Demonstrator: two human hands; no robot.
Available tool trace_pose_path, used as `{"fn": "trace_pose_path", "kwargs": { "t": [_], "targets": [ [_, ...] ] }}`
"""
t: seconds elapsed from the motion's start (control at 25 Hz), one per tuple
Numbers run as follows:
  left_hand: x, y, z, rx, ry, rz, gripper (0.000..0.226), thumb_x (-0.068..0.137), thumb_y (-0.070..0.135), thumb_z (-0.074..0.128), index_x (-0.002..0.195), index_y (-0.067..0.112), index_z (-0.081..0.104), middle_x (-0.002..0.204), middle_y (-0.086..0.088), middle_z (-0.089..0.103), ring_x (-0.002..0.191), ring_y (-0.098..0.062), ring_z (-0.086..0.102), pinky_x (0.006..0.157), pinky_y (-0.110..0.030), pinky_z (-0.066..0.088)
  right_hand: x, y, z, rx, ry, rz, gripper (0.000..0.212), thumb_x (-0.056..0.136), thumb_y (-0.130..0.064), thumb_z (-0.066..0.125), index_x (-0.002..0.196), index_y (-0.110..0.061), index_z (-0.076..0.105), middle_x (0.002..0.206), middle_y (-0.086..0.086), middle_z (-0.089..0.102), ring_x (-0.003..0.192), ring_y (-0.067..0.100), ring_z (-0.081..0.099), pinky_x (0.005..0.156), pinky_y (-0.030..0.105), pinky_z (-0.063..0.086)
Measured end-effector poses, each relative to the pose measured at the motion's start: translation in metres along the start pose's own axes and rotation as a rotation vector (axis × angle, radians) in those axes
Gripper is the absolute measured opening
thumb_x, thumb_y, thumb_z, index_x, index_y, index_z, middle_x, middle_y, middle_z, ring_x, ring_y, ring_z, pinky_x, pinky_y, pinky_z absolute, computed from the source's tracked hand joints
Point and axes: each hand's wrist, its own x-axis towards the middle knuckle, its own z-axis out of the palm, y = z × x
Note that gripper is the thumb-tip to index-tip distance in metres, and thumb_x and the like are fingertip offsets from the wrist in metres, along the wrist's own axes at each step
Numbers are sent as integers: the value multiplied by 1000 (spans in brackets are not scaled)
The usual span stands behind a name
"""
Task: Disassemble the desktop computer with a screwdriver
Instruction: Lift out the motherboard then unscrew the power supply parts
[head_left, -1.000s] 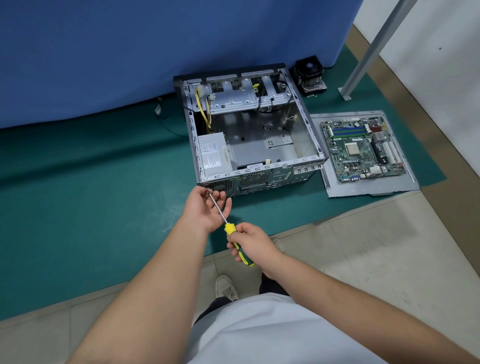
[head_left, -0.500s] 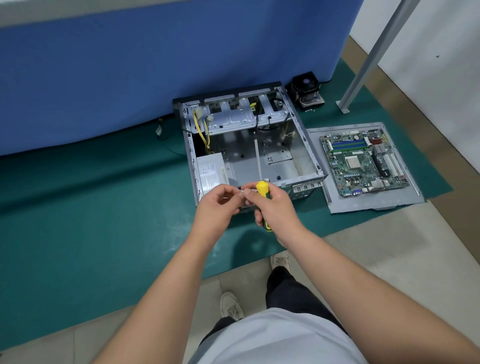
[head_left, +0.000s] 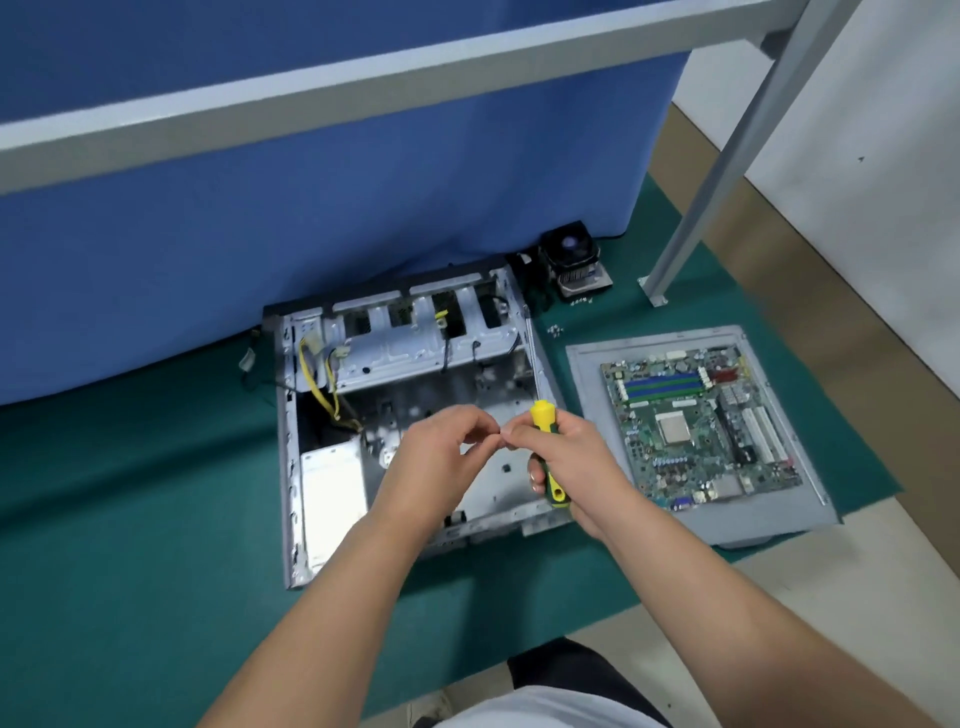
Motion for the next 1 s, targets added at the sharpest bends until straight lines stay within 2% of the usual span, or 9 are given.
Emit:
{"fn": "trace_pose_path", "kwargs": {
  "t": [0.16, 0.28, 0.36, 0.44, 0.52, 0.6, 0.8, 0.92, 1.0],
  "targets": [
    [73, 19, 23, 149, -126, 119, 13, 91, 37, 75, 97, 26, 69, 93, 16, 67, 89, -3, 60, 76, -16, 47, 47, -26, -49, -14, 18, -8, 4, 73, -23, 74, 76, -21, 72, 77, 8, 69, 47, 18, 45, 45, 27, 40],
    [133, 16, 33, 336, -186, 170, 38, 92, 40, 72, 127, 28, 64, 128, 9, 63, 122, -14, 54, 101, -33, 47, 88, -41, -91, -21, 90, -16, 12, 81, -13, 69, 75, -22, 70, 74, 4, 67, 46, 17, 46, 44, 25, 41],
    [173, 3, 33, 485, -193, 76, 57, 94, 49, 65, 147, 35, 48, 157, 4, 43, 147, -24, 35, 119, -45, 33, 121, -49, -124, -56, 155, 6, 10, 86, -11, 67, 80, -19, 69, 76, 3, 70, 47, 16, 47, 44, 26, 42],
    [201, -16, 31, 598, -260, -94, 68, 94, 71, 47, 155, 52, 23, 171, 11, 7, 158, -24, 2, 127, -52, 11, 156, -54, -154, -128, 221, 28, 6, 88, -11, 66, 84, -15, 69, 79, 4, 73, 47, 14, 49, 44, 27, 44],
    [213, -37, 33, 631, -337, -212, 75, 84, 92, 23, 151, 67, -2, 166, 22, -24, 154, -19, -25, 125, -52, -10, 194, -54, -176, -209, 279, 52, 4, 90, -11, 66, 89, -11, 69, 83, 7, 75, 48, 13, 50, 47, 28, 46],
    [215, -51, 36, 635, -344, -227, 77, 73, 102, 8, 142, 75, -15, 158, 29, -38, 148, -15, -39, 120, -51, -22, 232, -49, -188, -262, 330, 92, 5, 92, -12, 64, 93, -10, 69, 86, 8, 76, 49, 13, 51, 48, 27, 46],
    [213, -67, 46, 664, -235, -187, 76, 76, 100, 7, 144, 73, -14, 159, 29, -35, 148, -14, -39, 118, -50, -25, 314, -34, -190, -289, 450, 160, 10, 92, -16, 63, 97, -13, 70, 73, 8, 67, 38, 9, 51, 39, 21, 42],
    [209, -73, 52, 711, -157, -142, 75, 81, 96, 9, 148, 69, -9, 165, 25, -26, 154, -19, -28, 121, -56, -15, 348, -24, -185, -379, 551, 138, 14, 94, -30, 63, 91, -18, 70, 76, 7, 68, 61, 20, 63, 55, 31, 54],
    [208, -76, 55, 724, -132, -119, 75, 83, 95, 11, 150, 68, -6, 166, 23, -22, 155, -21, -23, 123, -59, -8, 359, -16, -182, -495, 589, 132, 22, 92, -35, 61, 78, -18, 65, 68, -1, 62, 63, 20, 58, 51, 26, 44]
  ]
}}
